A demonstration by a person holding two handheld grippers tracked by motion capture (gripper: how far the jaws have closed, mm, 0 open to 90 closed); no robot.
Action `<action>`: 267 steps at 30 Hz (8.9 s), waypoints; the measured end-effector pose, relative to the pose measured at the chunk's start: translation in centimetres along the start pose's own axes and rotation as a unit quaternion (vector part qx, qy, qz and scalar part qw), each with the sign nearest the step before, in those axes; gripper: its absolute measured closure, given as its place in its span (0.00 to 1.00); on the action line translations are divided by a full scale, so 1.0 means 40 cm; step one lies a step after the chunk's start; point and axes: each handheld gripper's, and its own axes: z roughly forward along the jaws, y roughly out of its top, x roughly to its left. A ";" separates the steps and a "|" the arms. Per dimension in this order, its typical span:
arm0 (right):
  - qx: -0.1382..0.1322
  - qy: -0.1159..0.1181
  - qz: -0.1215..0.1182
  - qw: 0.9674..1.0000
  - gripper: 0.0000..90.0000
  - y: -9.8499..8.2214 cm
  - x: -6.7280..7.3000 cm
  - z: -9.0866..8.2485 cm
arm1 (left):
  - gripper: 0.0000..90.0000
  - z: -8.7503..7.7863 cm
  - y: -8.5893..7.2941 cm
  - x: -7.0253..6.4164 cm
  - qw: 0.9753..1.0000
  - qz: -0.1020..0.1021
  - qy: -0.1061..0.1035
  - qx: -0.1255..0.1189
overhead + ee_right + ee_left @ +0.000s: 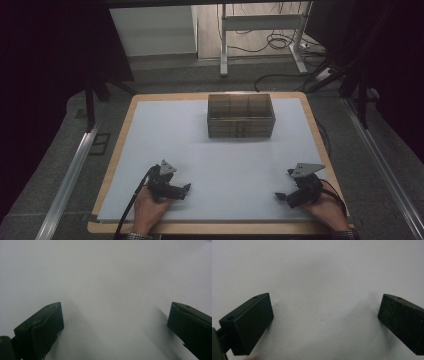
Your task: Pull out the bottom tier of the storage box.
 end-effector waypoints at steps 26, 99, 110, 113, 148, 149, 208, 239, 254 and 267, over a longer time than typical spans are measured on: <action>-0.001 -0.001 0.000 1.000 0.01 0.000 0.001 -0.001 | 0.00 0.000 0.000 0.000 1.000 0.000 0.000 0.000; 0.031 -0.116 -0.139 0.983 0.35 0.144 0.006 0.044 | 0.00 0.000 0.000 0.000 1.000 0.000 0.000 0.000; 0.032 -0.148 -0.175 0.973 0.41 0.168 0.011 0.066 | 0.00 0.000 0.000 0.000 1.000 0.000 0.000 0.000; 0.029 -0.156 -0.182 0.970 0.42 0.174 0.011 0.074 | 0.00 0.000 0.000 0.000 1.000 0.000 0.001 0.000; 0.039 -0.249 -0.305 0.918 0.51 0.227 0.031 0.178 | 0.00 -0.001 0.000 0.001 1.000 0.003 0.000 0.002; 0.041 -0.256 -0.312 0.914 0.52 0.230 0.034 0.187 | 0.00 -0.001 -0.001 0.000 1.000 0.001 0.000 0.002; 0.099 -0.378 -0.469 0.792 0.88 0.310 0.038 0.400 | 0.00 -0.001 -0.001 0.000 1.000 0.001 0.000 0.001; 0.077 -0.349 -0.466 0.810 0.88 0.273 0.103 0.343 | 0.00 -0.001 -0.001 0.000 1.000 0.001 0.000 0.002; 0.074 -0.335 -0.459 0.819 0.78 0.273 0.109 0.323 | 0.00 -0.001 -0.001 0.000 1.000 0.001 0.000 0.002; 0.073 -0.283 -0.428 0.855 0.73 0.298 0.092 0.292 | 0.00 -0.001 -0.001 0.000 1.000 0.001 0.000 0.002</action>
